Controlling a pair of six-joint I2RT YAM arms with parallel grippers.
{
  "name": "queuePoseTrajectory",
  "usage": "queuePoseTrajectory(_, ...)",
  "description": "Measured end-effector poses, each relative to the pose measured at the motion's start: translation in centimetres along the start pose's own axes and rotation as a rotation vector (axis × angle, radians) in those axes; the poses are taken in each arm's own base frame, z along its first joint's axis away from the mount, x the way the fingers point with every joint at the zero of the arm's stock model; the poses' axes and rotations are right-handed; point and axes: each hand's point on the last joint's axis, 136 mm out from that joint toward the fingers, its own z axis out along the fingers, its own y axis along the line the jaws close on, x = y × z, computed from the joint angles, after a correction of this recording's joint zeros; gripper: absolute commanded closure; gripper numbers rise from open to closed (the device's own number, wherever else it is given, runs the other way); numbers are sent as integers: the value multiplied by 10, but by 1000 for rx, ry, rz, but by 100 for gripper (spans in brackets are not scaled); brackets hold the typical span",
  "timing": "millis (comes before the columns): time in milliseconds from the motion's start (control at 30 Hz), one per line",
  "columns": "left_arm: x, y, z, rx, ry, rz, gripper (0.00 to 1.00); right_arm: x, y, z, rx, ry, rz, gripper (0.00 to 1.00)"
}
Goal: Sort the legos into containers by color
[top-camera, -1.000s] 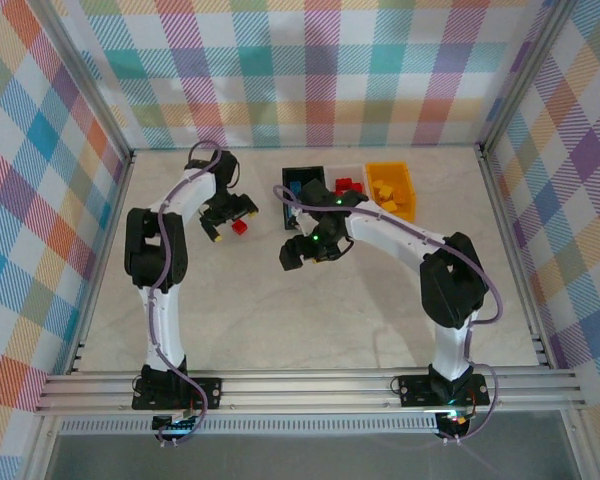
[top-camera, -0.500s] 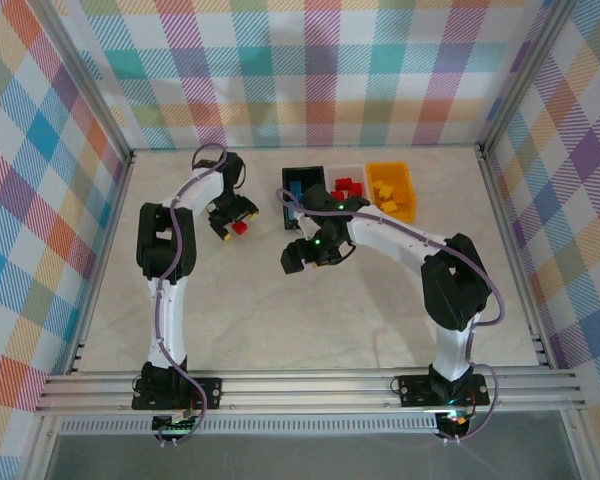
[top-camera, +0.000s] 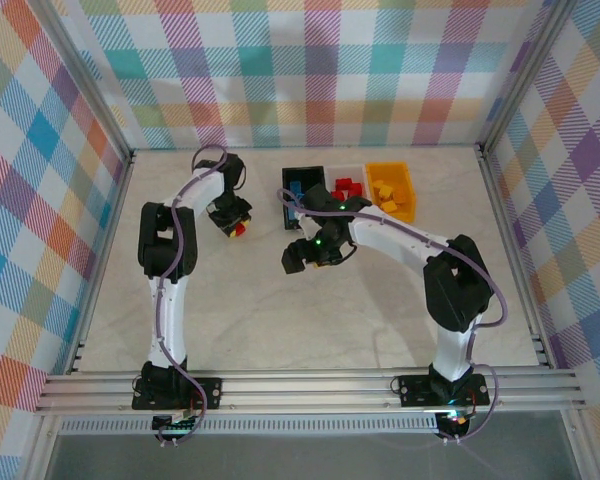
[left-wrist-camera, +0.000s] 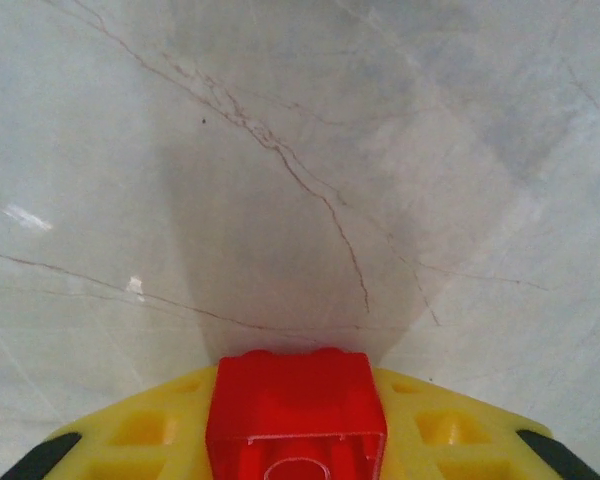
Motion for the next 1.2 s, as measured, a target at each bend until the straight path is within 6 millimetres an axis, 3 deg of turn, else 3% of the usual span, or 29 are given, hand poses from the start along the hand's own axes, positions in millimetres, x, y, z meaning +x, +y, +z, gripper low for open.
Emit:
queuePoseTrajectory(167,1,-1,-1,8,4,17,73,-6,-6,-11,-1,-30,24,20)
queuePoseTrajectory(267,7,-10,-5,39,17,41,73,-12,-22,-35,-2,-95,84,20)
queuePoseTrajectory(333,16,-28,-16,86,20,74,72,-15,-44,-60,5,-161,158,20)
queuePoseTrajectory(467,35,-100,-71,275,-39,196,71,-10,-88,-106,30,-288,318,20)
queuePoseTrajectory(533,52,-148,-118,422,-90,280,71,-2,-109,-123,42,-337,402,20)
queuePoseTrajectory(633,80,-199,-170,606,-136,375,71,11,-127,-132,47,-366,486,20)
queuePoseTrajectory(700,102,-221,-182,683,-124,421,71,19,-134,-134,46,-372,525,20)
queuePoseTrajectory(800,126,-245,-166,737,-69,450,70,24,-141,-137,38,-390,566,20)
queuePoseTrajectory(1033,152,-279,-78,736,56,435,67,25,-138,-147,15,-432,572,20)
queuePoseTrajectory(1100,156,-280,-64,731,81,430,54,27,-136,-149,10,-437,567,20)
queuePoseTrajectory(1200,157,-287,-67,762,83,423,39,31,-135,-151,8,-447,567,19)
